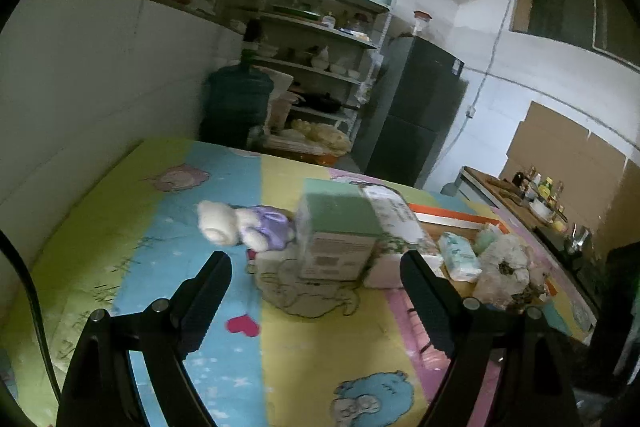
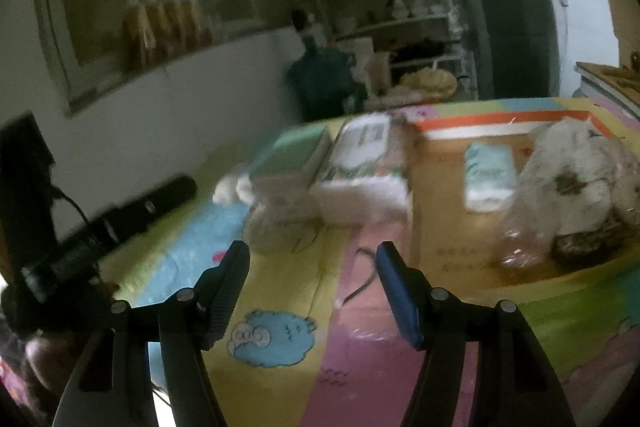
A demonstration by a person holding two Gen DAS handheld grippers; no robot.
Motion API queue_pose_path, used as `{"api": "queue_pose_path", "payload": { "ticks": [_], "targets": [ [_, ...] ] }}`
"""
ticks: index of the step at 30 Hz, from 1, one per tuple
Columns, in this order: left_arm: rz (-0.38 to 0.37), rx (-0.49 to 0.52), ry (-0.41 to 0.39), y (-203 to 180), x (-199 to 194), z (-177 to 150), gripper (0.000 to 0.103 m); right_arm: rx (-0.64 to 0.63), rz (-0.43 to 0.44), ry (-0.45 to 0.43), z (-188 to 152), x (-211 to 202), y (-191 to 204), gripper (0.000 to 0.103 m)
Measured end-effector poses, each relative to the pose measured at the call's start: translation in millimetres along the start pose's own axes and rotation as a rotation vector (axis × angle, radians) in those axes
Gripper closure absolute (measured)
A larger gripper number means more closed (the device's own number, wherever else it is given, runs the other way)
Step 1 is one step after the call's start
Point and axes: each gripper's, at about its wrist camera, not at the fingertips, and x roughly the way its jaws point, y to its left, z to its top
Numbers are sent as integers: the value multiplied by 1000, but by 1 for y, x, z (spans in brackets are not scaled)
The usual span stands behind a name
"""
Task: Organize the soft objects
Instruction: 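Withdraw both tools from the tray back toward the pile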
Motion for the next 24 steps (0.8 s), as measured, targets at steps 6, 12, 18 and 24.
{"api": "queue_pose_path", "payload": {
  "ticks": [6,12,18,24],
  "targets": [
    [-9,-32,-4,20,-4,-3,17,-5,-93,72,-5,24,10,36],
    [-40,-54,-4,31,-5,-5,17,-29,-246,128,-8,43,9,36],
    [-73,-75,-5,45,-5,-6,17,-95,-373,144,-10,55,19,36],
    [-92,-85,-3,55,-5,-7,17,-149,-467,170,-9,71,25,36]
  ]
}}
